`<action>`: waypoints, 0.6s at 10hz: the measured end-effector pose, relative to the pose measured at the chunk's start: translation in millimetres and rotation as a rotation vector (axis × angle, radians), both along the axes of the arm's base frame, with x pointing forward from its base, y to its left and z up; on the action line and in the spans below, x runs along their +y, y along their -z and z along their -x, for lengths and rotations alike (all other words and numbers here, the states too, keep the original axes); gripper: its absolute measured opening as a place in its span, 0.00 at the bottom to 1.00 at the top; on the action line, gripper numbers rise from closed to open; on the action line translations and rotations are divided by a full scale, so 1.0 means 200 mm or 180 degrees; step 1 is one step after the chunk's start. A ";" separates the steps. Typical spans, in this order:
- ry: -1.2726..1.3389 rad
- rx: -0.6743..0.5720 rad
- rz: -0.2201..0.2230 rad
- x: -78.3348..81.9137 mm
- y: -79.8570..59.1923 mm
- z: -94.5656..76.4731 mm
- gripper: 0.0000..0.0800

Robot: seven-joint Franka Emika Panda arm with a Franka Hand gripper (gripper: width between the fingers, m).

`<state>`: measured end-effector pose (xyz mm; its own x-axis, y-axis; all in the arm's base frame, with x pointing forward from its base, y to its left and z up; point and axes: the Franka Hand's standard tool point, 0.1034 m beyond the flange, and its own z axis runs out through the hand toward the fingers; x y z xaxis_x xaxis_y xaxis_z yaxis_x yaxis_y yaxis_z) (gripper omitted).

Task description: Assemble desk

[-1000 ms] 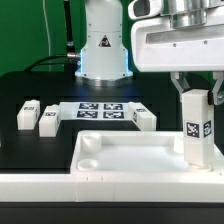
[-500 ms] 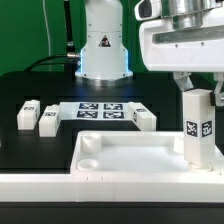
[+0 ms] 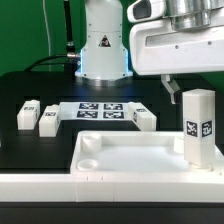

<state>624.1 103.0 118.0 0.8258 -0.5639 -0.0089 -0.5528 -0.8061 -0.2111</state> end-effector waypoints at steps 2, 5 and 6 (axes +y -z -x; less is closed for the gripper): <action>-0.0438 -0.0080 0.0051 0.00 0.00 0.00 0.81; -0.1226 -0.0208 0.0207 0.00 0.00 0.00 0.81; -0.1520 -0.0248 0.0286 0.00 0.00 0.00 0.81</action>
Offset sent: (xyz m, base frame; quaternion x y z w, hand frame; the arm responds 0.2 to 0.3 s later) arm 0.0000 0.0000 0.0000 0.0000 0.0000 -0.1296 0.9916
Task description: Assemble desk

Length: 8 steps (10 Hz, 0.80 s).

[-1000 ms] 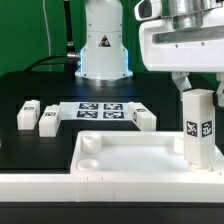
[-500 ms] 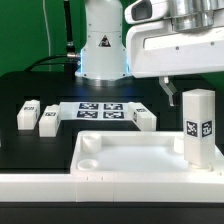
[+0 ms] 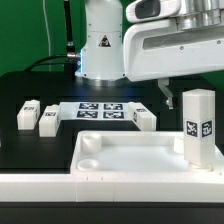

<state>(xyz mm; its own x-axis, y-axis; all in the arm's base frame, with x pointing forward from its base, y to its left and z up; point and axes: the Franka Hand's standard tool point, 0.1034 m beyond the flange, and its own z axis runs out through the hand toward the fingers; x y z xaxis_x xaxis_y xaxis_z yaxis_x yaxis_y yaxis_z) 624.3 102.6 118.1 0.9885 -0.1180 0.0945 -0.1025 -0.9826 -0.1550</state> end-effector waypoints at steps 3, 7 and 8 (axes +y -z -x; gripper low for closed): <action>-0.0918 -0.0153 0.0194 0.00 0.00 0.00 0.81; -0.1485 -0.0228 0.0273 -0.01 0.02 0.00 0.66; -0.1485 -0.0228 0.0273 -0.01 0.02 0.00 0.66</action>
Offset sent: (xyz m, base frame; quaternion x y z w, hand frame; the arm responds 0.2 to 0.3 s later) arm 0.0012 -0.0029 -0.0020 -0.0350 0.0173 -0.2430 0.9692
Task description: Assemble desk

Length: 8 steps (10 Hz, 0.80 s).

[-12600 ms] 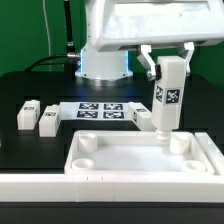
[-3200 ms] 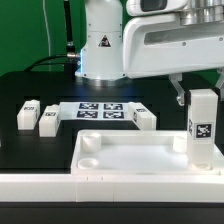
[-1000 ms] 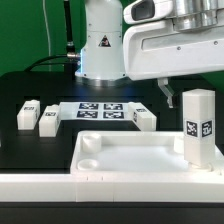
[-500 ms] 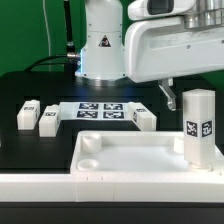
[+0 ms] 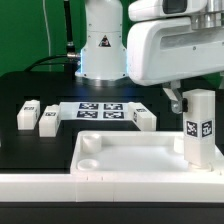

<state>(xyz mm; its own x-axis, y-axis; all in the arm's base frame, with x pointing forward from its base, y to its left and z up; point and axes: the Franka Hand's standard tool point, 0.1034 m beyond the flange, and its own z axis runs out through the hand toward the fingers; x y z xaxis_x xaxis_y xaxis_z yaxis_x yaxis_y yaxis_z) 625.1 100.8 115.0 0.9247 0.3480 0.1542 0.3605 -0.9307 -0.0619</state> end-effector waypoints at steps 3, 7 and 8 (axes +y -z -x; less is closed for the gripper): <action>0.0038 0.0004 -0.0002 -0.01 0.00 0.00 0.36; 0.0667 0.0050 -0.0087 -0.01 0.01 0.00 0.36; 0.1048 0.0078 -0.0144 -0.01 0.01 0.00 0.36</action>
Offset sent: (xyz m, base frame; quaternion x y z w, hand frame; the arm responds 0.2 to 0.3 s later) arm 0.0000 0.0000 0.0000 0.0000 0.0000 0.0650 0.9979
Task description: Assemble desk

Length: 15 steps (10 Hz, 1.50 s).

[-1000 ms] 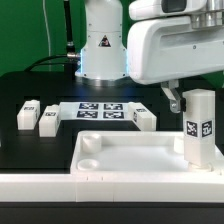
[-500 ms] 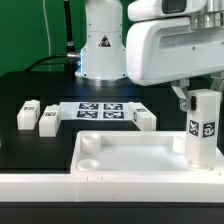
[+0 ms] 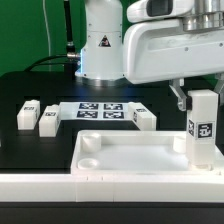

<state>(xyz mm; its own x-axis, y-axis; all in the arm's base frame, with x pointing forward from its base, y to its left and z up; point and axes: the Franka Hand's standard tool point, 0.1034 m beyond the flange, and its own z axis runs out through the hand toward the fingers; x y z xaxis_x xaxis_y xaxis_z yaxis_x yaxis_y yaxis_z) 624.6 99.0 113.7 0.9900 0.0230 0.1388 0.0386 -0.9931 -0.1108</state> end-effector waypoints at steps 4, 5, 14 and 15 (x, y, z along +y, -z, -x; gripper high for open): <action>0.1378 0.0121 -0.0245 -0.01 0.00 0.00 0.36; 0.1717 0.0161 -0.0295 -0.01 0.00 0.00 0.36; 0.1605 0.0153 -0.0261 0.01 -0.01 -0.01 0.77; 0.1325 0.0121 -0.0220 0.00 -0.01 -0.01 0.80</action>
Offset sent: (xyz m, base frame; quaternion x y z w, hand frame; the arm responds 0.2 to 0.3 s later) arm -0.0124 0.0066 -0.0080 0.0270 -0.0240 0.3330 0.9422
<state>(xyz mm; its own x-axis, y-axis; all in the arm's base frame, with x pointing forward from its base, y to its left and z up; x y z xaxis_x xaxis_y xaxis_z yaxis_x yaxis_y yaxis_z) 626.6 99.7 116.0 0.9173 -0.3880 0.0893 -0.3696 -0.9133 -0.1713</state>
